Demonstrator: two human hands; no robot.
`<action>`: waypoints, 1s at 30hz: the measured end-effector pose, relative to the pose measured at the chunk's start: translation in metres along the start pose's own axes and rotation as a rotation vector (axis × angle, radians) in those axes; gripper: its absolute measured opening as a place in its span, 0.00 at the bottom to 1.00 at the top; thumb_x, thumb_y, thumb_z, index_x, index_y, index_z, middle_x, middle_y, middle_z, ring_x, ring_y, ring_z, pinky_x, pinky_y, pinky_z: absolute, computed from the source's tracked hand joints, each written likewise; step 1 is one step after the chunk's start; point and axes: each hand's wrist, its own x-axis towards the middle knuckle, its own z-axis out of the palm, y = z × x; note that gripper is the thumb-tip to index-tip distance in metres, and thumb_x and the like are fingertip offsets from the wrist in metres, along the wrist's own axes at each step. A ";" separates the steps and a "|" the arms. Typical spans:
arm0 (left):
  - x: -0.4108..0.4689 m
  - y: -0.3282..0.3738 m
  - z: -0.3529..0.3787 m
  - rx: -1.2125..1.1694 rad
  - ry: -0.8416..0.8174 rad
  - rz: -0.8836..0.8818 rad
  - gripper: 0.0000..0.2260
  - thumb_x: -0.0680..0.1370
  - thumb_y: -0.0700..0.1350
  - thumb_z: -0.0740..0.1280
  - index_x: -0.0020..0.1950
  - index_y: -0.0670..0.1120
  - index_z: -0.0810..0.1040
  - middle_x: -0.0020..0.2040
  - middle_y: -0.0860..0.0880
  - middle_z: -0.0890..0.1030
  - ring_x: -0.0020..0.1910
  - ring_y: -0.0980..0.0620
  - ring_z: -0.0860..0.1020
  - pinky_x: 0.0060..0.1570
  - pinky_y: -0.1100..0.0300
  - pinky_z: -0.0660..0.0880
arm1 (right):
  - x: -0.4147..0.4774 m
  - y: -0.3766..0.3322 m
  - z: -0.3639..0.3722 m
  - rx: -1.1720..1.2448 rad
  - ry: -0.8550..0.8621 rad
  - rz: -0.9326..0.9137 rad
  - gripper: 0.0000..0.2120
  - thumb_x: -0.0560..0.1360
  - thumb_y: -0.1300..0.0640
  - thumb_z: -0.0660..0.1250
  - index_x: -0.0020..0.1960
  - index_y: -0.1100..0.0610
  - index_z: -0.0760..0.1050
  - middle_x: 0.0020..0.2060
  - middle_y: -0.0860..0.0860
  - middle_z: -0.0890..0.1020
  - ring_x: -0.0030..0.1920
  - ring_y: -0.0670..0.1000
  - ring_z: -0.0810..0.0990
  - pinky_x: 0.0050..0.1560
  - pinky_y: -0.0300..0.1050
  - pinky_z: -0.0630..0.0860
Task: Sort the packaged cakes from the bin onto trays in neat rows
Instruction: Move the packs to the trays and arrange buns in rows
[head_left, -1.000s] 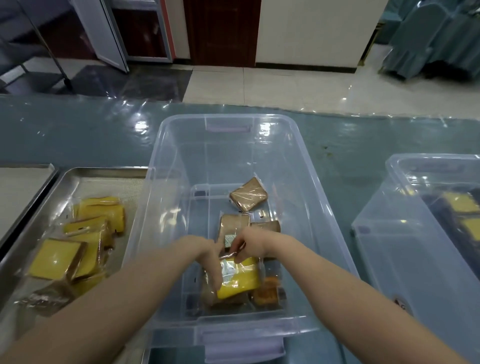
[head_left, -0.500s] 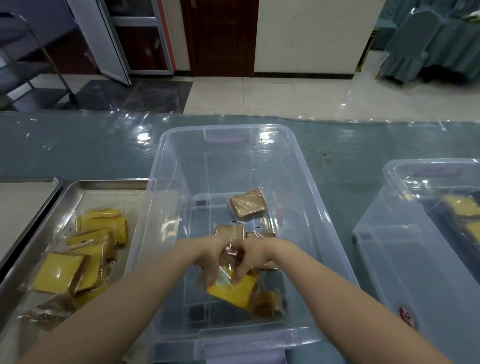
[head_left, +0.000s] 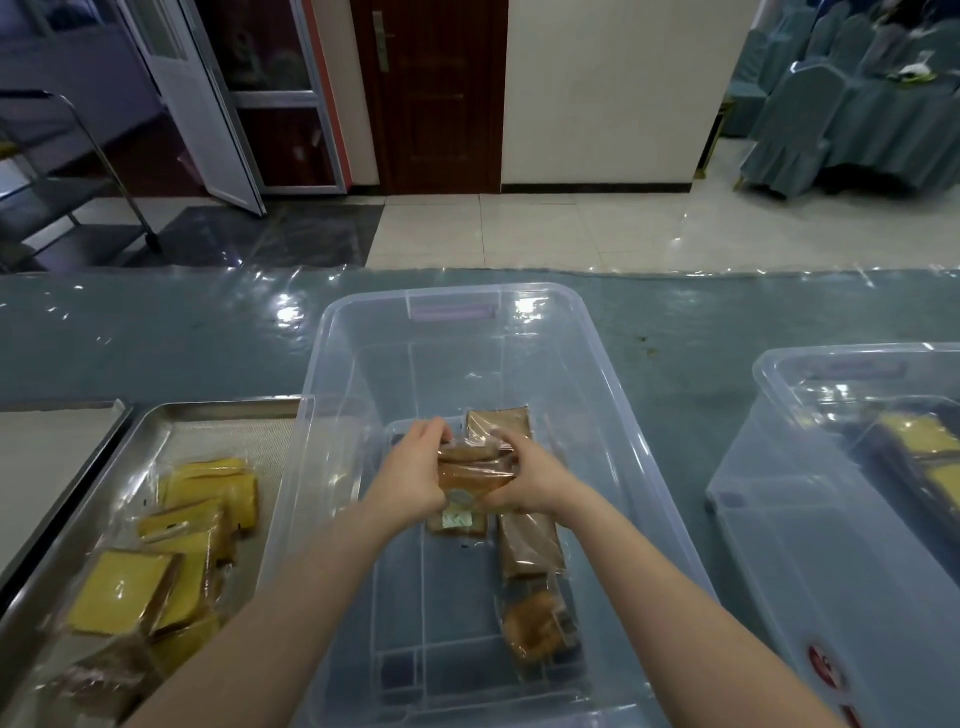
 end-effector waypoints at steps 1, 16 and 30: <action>-0.003 0.003 0.003 -0.005 -0.049 0.044 0.28 0.61 0.40 0.77 0.53 0.52 0.66 0.51 0.54 0.67 0.51 0.49 0.75 0.49 0.57 0.74 | 0.001 -0.001 0.001 -0.053 0.032 -0.040 0.42 0.59 0.61 0.80 0.69 0.50 0.66 0.53 0.48 0.78 0.51 0.49 0.78 0.49 0.47 0.80; 0.007 -0.020 -0.008 0.295 -0.065 -0.303 0.24 0.71 0.43 0.69 0.65 0.49 0.66 0.60 0.46 0.75 0.57 0.42 0.77 0.49 0.53 0.76 | 0.036 0.042 0.016 -0.788 -0.116 0.039 0.33 0.75 0.66 0.62 0.77 0.57 0.54 0.72 0.57 0.65 0.71 0.60 0.65 0.70 0.51 0.65; 0.021 -0.026 -0.020 0.132 0.197 -0.359 0.19 0.72 0.47 0.72 0.56 0.47 0.66 0.49 0.47 0.75 0.42 0.46 0.74 0.40 0.55 0.70 | 0.083 -0.003 0.016 -0.643 -0.103 -0.157 0.21 0.67 0.57 0.77 0.57 0.56 0.75 0.54 0.53 0.77 0.54 0.55 0.76 0.53 0.46 0.75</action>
